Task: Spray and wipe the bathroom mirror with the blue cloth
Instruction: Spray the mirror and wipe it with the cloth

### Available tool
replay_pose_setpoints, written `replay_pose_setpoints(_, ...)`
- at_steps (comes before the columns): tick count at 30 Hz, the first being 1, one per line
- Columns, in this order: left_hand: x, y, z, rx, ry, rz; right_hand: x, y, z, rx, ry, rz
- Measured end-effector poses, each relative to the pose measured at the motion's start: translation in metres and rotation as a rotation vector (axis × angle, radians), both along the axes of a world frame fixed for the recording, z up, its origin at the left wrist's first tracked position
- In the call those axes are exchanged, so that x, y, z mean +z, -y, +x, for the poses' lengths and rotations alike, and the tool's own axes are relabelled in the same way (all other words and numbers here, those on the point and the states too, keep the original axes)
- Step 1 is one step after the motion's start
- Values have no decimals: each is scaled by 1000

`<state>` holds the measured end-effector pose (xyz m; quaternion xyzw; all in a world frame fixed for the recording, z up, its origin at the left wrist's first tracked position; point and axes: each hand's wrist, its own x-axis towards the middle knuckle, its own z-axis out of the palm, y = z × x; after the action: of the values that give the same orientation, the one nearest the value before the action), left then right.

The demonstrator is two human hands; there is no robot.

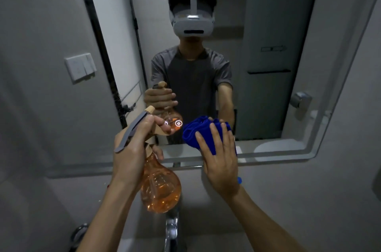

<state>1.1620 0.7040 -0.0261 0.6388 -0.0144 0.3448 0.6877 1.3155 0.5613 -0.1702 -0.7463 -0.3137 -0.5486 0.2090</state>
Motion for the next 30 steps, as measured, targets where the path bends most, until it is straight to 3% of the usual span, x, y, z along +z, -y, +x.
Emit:
replay_pose_setpoints(8,-28,19,1,-44,-52,-65,-31,9,3,91,9,-125)
replay_pose_setpoints(24,-81,124,55,-90,-185,-85,-3,188,69,-96,-63,185)
replay_pose_setpoints(30,-90,137,61,-96,-179,-62,-3,196,71,-80,-88,221)
